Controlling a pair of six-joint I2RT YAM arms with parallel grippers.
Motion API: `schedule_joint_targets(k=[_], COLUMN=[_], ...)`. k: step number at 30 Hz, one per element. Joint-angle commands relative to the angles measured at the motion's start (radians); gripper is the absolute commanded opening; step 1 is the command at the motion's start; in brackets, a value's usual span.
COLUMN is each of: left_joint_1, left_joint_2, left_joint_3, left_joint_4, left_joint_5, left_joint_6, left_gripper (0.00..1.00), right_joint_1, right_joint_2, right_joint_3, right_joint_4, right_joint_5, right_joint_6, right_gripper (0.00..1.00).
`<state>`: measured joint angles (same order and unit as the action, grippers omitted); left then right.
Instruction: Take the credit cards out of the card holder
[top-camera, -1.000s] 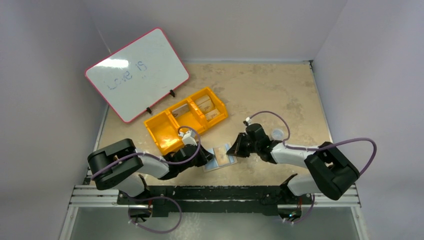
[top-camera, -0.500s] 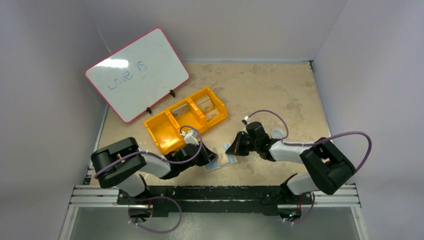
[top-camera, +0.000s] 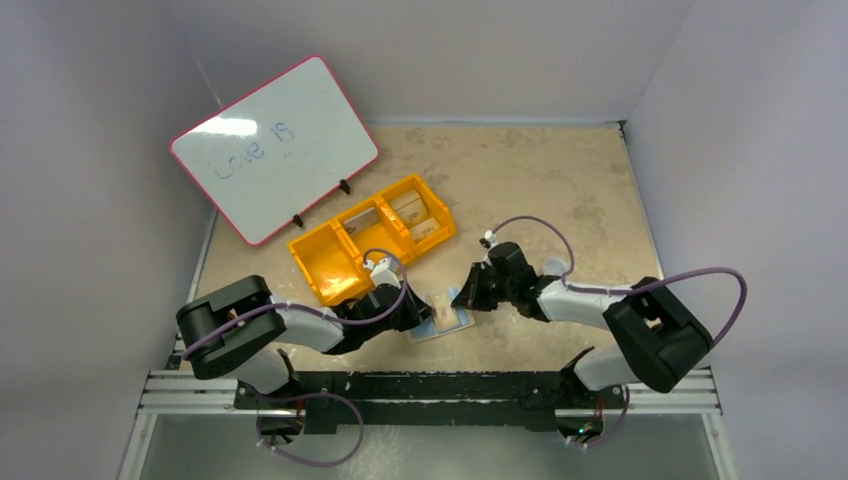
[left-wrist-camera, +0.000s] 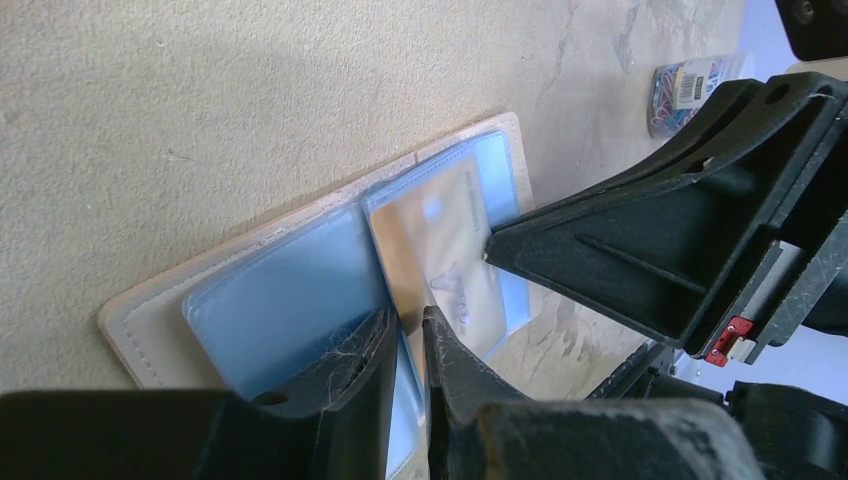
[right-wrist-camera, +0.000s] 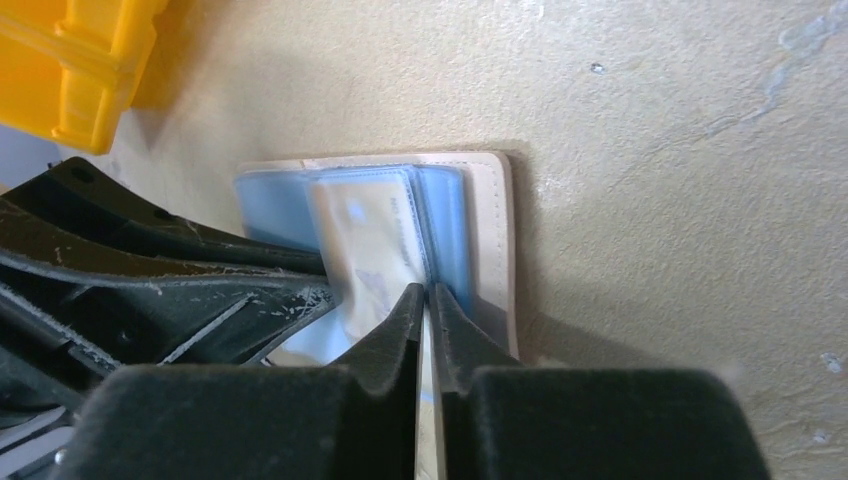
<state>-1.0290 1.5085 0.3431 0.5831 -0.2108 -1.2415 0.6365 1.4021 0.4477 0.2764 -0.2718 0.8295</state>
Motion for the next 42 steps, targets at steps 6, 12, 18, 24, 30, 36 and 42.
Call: schedule_joint_targets(k=[6,12,18,24,30,36,42], left_joint_1=[-0.003,0.019,0.02,0.02,0.02,0.022,0.022], left_joint_2=[0.021,0.06,0.12,0.102,0.03,0.057,0.071], left_joint_3=[0.025,-0.034,-0.048,-0.055,-0.039,-0.006,-0.016], left_joint_4=[-0.06,0.161,0.275,0.262,0.118,0.125,0.157], left_joint_5=[-0.007,0.081,0.102,0.068,0.022,0.059,0.067], left_joint_6=[0.043,-0.001,-0.038,-0.034,0.012,0.046,0.04], left_gripper=[0.19,0.25,0.07,0.0,0.0,0.0,0.0], right_joint_1=[-0.002,-0.003,-0.003,-0.003,-0.006,-0.006,-0.006], right_joint_2=[0.034,0.049,0.099,0.091,0.047,0.041,0.073], right_joint_3=[-0.019,-0.054,-0.065,-0.066,-0.038,-0.004,-0.009], right_joint_4=[-0.025,0.046,0.086,0.082,0.018,0.052,0.08], right_joint_5=[0.003,-0.053,-0.082,-0.086,-0.037,-0.146,-0.178], right_joint_6=[-0.019,0.055,0.068,0.067,-0.02,-0.087,-0.083], right_gripper=[0.0,0.0,0.0,0.0,0.12,0.23,0.0])
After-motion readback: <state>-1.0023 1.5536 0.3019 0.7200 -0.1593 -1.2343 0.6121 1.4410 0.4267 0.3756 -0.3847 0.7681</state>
